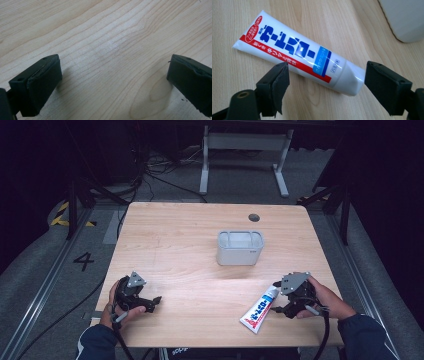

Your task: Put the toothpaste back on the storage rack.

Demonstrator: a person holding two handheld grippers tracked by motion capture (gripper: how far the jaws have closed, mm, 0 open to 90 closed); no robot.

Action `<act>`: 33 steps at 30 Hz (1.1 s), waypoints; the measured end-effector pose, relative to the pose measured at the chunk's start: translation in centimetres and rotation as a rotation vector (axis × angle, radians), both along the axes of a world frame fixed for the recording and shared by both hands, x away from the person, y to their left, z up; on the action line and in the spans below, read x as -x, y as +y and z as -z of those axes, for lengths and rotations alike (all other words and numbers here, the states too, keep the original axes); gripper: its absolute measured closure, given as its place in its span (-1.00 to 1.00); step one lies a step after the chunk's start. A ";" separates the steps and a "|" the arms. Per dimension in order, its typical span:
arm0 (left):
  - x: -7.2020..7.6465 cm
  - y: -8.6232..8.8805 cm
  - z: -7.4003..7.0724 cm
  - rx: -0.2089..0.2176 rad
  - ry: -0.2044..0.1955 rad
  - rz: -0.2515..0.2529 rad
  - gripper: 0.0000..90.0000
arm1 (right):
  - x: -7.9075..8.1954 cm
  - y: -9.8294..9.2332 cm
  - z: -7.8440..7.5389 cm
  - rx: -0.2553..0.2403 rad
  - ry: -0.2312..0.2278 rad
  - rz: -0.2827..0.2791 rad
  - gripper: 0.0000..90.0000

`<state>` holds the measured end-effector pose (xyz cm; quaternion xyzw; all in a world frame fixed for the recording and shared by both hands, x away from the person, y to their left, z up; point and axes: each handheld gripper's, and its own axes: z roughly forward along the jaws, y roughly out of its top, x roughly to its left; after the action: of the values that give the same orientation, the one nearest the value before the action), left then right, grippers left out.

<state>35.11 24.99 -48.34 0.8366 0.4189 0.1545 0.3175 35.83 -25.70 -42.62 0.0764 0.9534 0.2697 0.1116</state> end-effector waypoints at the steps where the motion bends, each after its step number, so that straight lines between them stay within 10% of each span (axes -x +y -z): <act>1: 0.0 0.0 0.0 0.000 0.000 0.000 -0.99 | 0.0 0.3 0.0 0.008 0.001 -0.008 -0.55; 22: 0.1 0.0 0.0 0.007 0.000 -0.004 -0.99 | -0.1 5.3 1.6 0.226 0.075 -0.218 -0.53; 33: 0.1 0.0 0.0 0.008 -0.001 -0.007 -0.99 | -0.2 7.4 2.4 0.201 0.109 -0.286 -0.39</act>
<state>34.99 24.94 -48.38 0.8337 0.4223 0.1542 0.3206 36.05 -18.30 -45.06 -0.0569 0.9813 0.1816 0.0273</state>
